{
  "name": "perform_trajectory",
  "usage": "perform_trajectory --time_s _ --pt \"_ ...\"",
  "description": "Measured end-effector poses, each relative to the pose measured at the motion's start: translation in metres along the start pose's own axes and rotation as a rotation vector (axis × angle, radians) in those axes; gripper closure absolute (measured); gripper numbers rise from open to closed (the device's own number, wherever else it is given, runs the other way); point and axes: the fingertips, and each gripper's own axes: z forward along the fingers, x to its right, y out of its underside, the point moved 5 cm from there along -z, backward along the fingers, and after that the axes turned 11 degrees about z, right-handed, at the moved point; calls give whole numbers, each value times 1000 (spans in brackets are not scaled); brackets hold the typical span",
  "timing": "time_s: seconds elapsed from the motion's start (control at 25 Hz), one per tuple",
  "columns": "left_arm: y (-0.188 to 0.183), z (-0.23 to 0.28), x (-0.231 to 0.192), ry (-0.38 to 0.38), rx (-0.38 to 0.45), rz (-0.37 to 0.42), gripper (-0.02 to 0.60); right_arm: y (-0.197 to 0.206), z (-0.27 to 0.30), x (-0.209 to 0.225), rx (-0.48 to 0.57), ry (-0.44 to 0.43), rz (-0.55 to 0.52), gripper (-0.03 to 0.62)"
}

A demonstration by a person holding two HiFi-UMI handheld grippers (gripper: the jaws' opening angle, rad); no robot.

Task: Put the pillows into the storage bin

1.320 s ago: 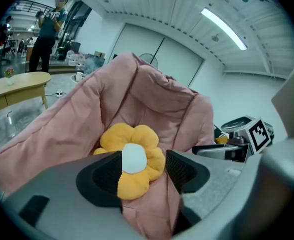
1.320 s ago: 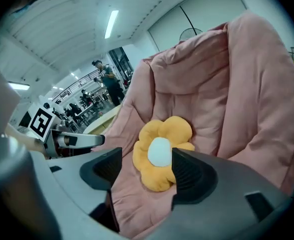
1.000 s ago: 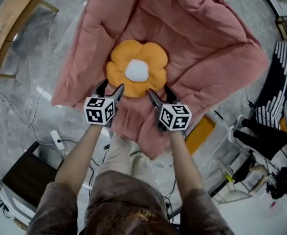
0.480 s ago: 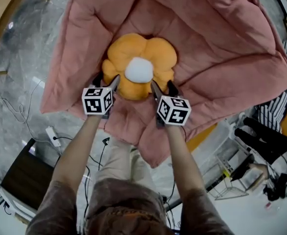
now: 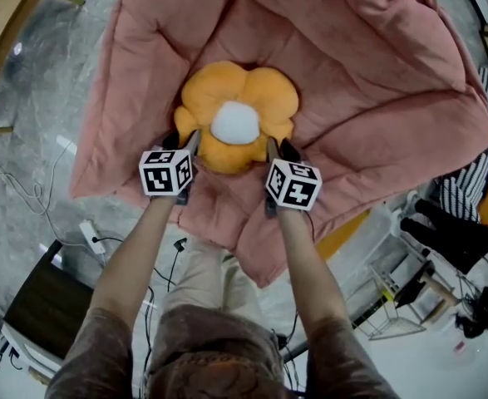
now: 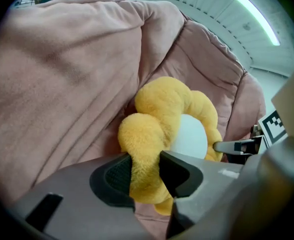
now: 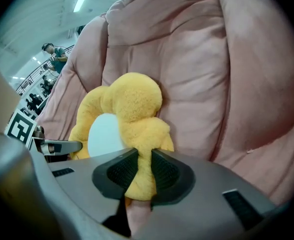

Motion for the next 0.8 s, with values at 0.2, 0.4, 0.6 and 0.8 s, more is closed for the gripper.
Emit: perform_trajectory --time_s 0.2,0.4,0.6,0.8 --pt "-9 -19 16 4 0 10 490 -5 -17 -8 -22 -45 -17 566" --pt "-26 -65 37 20 24 -22 511 -17 -64 -22 -13 -123 -28 577" --pt "-57 -127 69 12 84 -7 517 -38 -126 -39 54 -178 -23 577" --pt "-80 -205 113 12 137 21 517 -49 -216 -54 122 -231 -71 579"
